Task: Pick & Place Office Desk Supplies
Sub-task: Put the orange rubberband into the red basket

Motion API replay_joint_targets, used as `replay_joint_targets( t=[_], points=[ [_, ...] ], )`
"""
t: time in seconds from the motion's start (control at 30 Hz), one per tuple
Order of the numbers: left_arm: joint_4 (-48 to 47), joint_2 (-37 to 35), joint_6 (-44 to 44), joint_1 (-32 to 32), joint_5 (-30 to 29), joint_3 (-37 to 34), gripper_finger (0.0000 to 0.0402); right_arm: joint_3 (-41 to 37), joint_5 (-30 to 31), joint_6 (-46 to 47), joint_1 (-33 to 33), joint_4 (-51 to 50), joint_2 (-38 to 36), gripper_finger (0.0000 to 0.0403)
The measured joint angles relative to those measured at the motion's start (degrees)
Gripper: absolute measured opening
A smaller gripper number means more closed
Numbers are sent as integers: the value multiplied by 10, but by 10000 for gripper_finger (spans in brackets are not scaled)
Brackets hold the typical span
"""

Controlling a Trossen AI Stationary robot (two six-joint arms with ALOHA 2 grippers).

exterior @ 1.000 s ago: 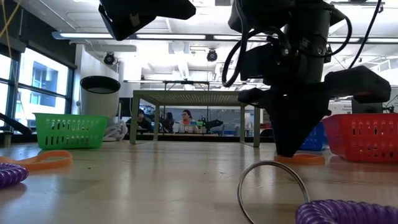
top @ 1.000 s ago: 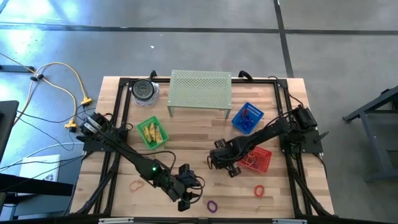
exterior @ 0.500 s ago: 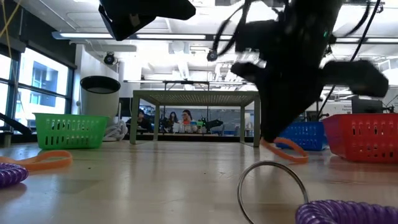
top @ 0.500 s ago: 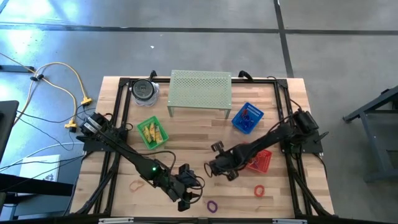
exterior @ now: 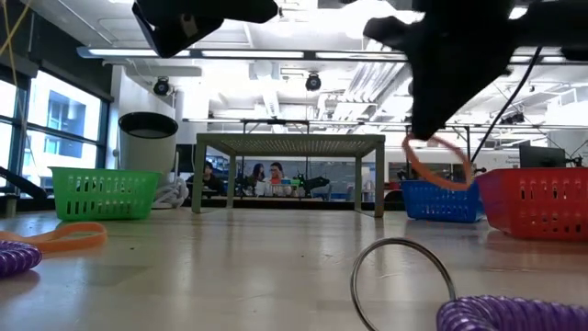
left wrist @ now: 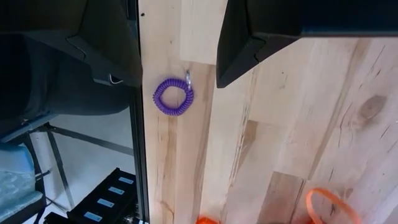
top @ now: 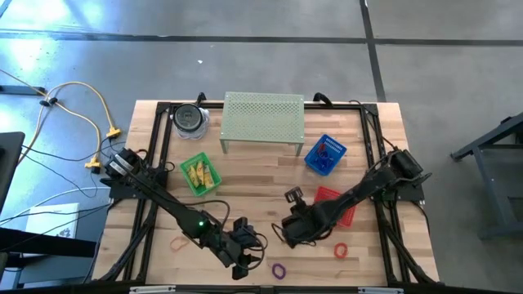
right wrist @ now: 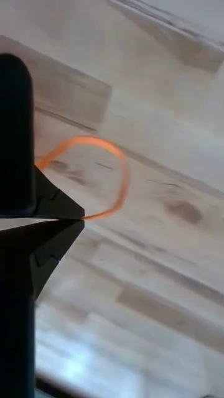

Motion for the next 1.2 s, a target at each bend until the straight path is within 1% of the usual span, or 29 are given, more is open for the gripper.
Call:
replay_joint_targets(
  t=[0.1,0.27,0.4,0.57,0.63,0.7,0.8,0.87,0.97,1.1,1.2],
  points=[
    [0,0,0,-1,0,0,200,21,13,42,16,-65,0,3],
    [0,0,-1,-3,0,0,200,57,72,131,52,-192,-1,3],
    [0,0,-1,-3,0,0,200,65,82,201,78,-256,-10,3],
    [0,0,-6,-3,0,0,200,65,83,285,107,-319,-37,3],
    [0,0,-8,-3,0,0,200,65,78,307,119,-324,-58,3],
    [0,0,-8,-3,0,0,200,56,61,313,135,-323,-91,3],
    [0,0,-8,-3,-1,0,200,54,64,358,160,-323,-146,3],
    [0,0,-8,-3,-3,0,200,41,66,384,178,-322,-186,3],
    [0,0,-8,2,-5,0,200,4,93,446,202,-324,-254,3],
    [0,0,-8,9,-6,0,200,-93,103,530,220,-312,-344,3],
    [0,0,-8,13,-6,0,200,-183,102,562,223,-261,-405,3]
  ],
)
